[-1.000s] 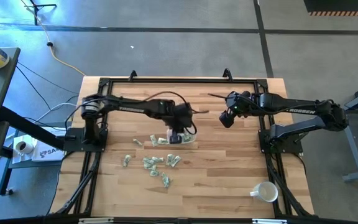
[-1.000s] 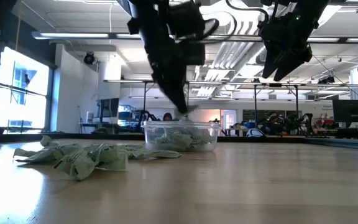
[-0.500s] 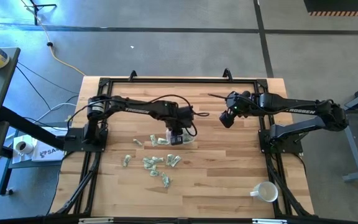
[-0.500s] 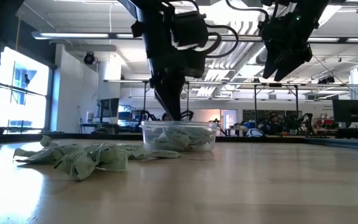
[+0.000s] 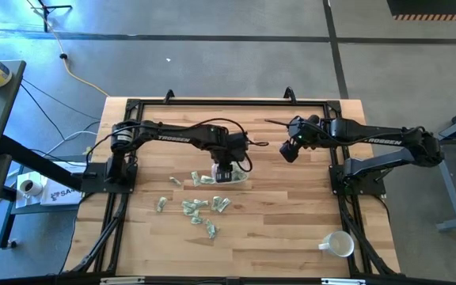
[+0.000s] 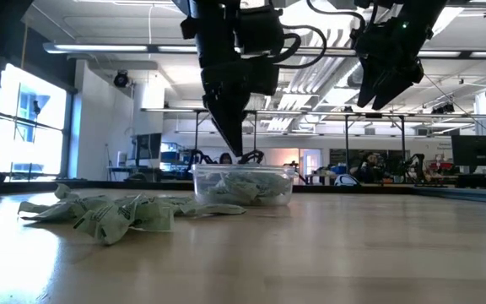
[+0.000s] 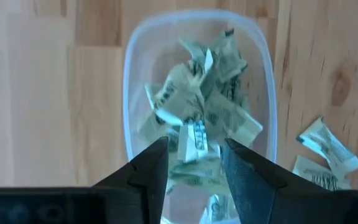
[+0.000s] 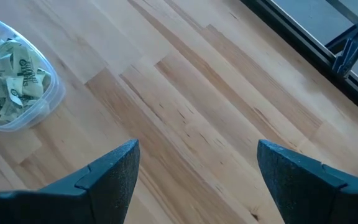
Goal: Pick and place Stevia / Truvia into bins
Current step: Put the stevia packet into the transparent container
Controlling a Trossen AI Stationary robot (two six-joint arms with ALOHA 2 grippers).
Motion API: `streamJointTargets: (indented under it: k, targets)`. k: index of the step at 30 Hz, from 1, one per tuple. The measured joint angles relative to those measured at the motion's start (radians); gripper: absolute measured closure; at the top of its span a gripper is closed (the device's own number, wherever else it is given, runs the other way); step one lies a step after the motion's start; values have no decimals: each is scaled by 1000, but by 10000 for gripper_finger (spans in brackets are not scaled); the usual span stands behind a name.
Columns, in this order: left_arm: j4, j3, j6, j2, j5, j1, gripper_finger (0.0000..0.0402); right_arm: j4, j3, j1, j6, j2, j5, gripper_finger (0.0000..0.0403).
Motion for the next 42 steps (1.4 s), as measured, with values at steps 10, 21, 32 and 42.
streamJointTargets:
  k: [10,21,32,42]
  targets:
    - [-67,0,-1,0,1,0,226,4,0,0,-3,0,-13,89]
    - [-87,1,-9,-36,0,0,229,19,0,0,0,0,-13,89]
    - [-284,-38,-82,-169,-28,-12,239,31,0,-1,-3,0,-12,89]
    - [-284,-407,-501,-407,-29,-53,239,44,0,-3,-52,0,-3,89]
